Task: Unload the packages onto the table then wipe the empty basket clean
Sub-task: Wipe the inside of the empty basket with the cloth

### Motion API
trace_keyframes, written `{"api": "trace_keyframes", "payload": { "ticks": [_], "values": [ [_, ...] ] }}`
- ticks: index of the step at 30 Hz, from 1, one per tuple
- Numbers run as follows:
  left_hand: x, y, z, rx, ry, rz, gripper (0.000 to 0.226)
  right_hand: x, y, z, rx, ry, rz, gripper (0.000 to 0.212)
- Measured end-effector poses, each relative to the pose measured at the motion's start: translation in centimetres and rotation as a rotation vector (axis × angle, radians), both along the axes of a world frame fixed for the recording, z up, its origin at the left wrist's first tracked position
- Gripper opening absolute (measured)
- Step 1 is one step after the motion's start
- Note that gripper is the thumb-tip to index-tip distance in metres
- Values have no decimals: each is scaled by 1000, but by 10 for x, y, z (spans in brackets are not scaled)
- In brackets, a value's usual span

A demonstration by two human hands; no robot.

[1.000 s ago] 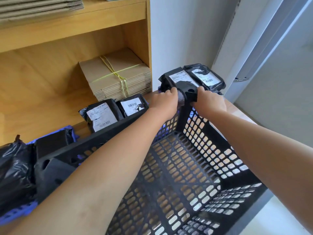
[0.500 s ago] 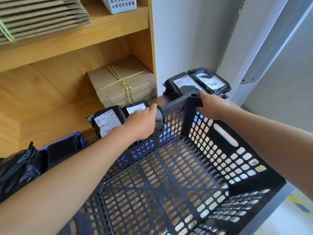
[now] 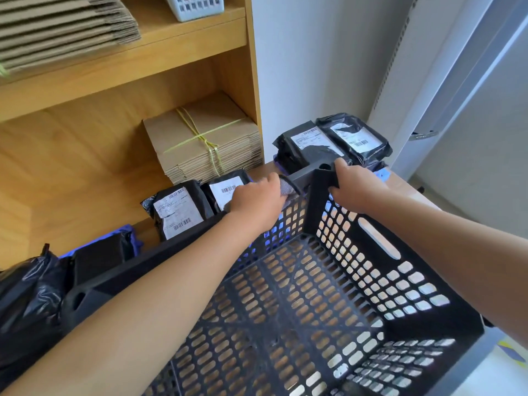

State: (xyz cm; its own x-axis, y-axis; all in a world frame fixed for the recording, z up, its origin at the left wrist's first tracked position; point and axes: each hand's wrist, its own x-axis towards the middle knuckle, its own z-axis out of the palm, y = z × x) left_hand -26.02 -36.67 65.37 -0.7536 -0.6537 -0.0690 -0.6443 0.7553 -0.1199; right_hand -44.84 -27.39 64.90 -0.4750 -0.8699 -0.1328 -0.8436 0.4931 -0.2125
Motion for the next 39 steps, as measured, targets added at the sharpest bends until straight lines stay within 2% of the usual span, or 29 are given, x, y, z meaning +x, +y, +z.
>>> {"api": "trace_keyframes", "payload": {
  "ticks": [7, 11, 14, 18, 22, 25, 27, 32, 39],
  "values": [
    [-71, 8, -7, -14, 26, 92, 58, 0, -1, -3, -14, 24, -11, 21],
    [-87, 15, -9, -86, -16, 133, 56, -1, -2, -3, -9, 91, -6, 23],
    [-84, 20, -11, -82, 15, 153, 55, 1, -1, -6, -34, 163, 9, 23],
    [-67, 18, -11, -78, 76, 26, 61, 6, 1, -10, -57, 306, 54, 24],
    [-44, 13, 4, 63, 96, -19, 68, 6, 2, -12, -67, 382, 74, 24],
    [-15, 11, 3, 69, 105, -12, 65, 7, 4, -13, -58, 469, 102, 28],
    [12, 8, -3, 36, 109, -20, 63, 8, 5, -16, -28, 558, 121, 36],
    [75, 6, -6, -13, 113, 1, 64, 12, 6, -15, 99, 756, 300, 87],
    [145, 7, -4, -30, 112, 34, 66, 11, 6, -14, 140, 701, 363, 96]
  ]
}}
